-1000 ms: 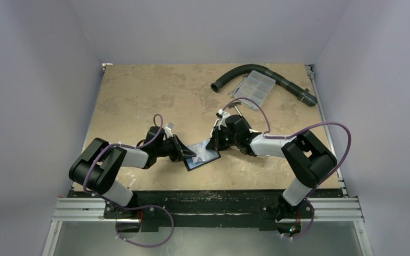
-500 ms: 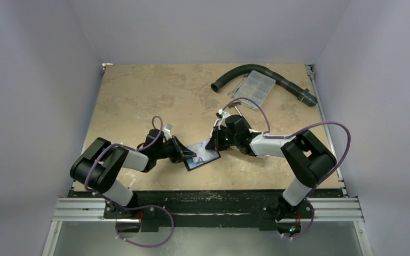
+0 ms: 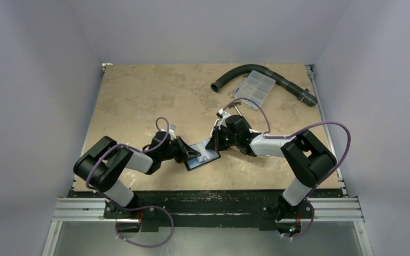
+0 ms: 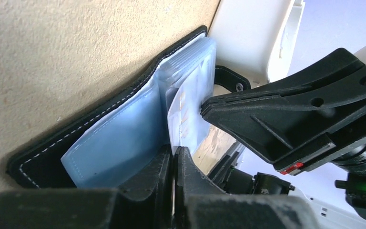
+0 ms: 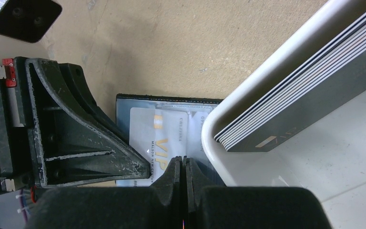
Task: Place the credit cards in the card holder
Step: Insert the credit card into the card holder.
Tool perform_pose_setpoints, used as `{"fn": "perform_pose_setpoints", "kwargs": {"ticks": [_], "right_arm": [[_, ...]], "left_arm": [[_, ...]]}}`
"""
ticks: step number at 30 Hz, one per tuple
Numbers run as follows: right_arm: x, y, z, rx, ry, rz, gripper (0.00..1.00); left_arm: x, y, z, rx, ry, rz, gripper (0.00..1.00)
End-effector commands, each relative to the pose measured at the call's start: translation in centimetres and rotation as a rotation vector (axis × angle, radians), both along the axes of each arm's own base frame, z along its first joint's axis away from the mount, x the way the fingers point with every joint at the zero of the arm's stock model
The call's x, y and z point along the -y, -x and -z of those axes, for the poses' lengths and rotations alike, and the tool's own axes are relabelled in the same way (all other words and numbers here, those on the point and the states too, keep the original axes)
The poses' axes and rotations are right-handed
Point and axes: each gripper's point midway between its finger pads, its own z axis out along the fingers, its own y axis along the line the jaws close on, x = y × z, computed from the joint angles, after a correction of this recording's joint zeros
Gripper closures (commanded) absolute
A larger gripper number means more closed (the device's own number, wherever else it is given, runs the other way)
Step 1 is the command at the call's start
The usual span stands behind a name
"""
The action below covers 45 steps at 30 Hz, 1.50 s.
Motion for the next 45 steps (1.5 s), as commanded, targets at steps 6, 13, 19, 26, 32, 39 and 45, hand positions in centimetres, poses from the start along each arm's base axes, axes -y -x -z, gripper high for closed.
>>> {"fn": "perform_pose_setpoints", "kwargs": {"ticks": [6, 13, 19, 26, 32, 39, 45], "right_arm": [[1.8, 1.5, 1.8, -0.053, 0.088, -0.003, 1.00], [1.7, 1.4, 1.6, -0.043, 0.084, -0.007, 1.00], [1.8, 1.5, 1.6, -0.043, 0.083, -0.007, 1.00], [1.8, 1.6, 1.5, -0.041, 0.080, -0.006, 1.00], [1.9, 1.6, 1.5, -0.042, 0.079, -0.003, 1.00], [1.9, 1.7, 0.9, -0.037, 0.073, -0.006, 1.00], [2.8, 1.6, -0.8, -0.001, 0.101, 0.019, 0.92]], "left_arm": [[-2.5, 0.3, 1.0, 0.038, -0.247, 0.030, 0.56], [-3.0, 0.9, 0.4, 0.050, -0.281, 0.059, 0.47], [-2.7, 0.6, 0.8, 0.048, -0.287, 0.074, 0.70], [-1.6, -0.1, 1.2, 0.057, -0.251, 0.086, 0.88], [-0.2, -1.1, 0.4, 0.081, -0.223, 0.097, 0.95], [1.6, -1.9, -0.6, 0.111, -0.201, 0.113, 0.97], [2.0, -2.3, -0.8, 0.115, -0.197, 0.114, 0.97]]}}
